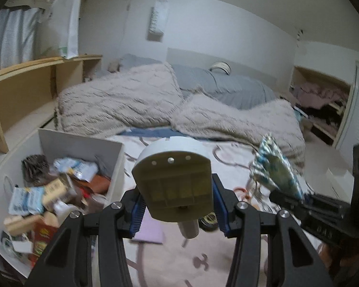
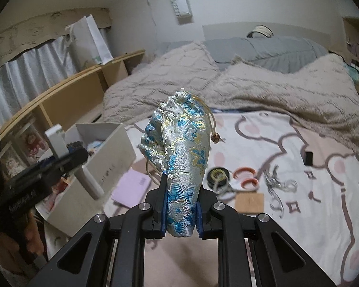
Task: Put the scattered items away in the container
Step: 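Carry the pouch and the white stand over the white box with both tools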
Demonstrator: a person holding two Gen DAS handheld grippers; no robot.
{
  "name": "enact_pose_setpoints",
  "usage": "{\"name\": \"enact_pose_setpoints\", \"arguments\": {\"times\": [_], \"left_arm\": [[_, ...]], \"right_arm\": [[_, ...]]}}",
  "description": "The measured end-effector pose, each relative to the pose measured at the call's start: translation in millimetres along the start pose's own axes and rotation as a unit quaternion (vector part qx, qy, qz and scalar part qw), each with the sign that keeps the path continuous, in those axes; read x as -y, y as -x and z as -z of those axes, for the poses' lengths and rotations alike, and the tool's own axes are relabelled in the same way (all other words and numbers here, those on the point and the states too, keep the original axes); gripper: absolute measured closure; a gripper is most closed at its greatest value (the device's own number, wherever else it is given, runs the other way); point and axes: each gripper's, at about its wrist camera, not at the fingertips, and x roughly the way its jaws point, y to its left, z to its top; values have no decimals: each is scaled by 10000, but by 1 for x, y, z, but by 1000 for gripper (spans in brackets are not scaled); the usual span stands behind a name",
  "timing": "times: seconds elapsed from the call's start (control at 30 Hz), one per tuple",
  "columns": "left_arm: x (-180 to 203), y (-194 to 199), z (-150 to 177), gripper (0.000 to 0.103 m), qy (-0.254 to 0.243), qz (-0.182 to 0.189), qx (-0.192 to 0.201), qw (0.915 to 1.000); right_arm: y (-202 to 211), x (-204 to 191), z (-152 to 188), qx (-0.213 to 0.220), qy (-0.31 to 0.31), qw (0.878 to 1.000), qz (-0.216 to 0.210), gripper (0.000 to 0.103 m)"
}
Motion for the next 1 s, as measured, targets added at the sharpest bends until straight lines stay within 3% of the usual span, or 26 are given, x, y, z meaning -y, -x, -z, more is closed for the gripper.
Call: {"name": "enact_pose_setpoints", "arguments": {"times": [0.3, 0.67, 1.0], "left_arm": [[-63, 15, 1, 54, 275, -688, 68, 9972], [-142, 48, 14, 54, 743, -1473, 92, 9862], [-197, 60, 34, 54, 862, -2411, -183, 9665]], "right_arm": [[-14, -43, -17, -20, 131, 9989, -443, 84], [-34, -104, -32, -224, 390, 9956, -827, 84], [-57, -156, -46, -378, 689, 9925, -933, 84]]}}
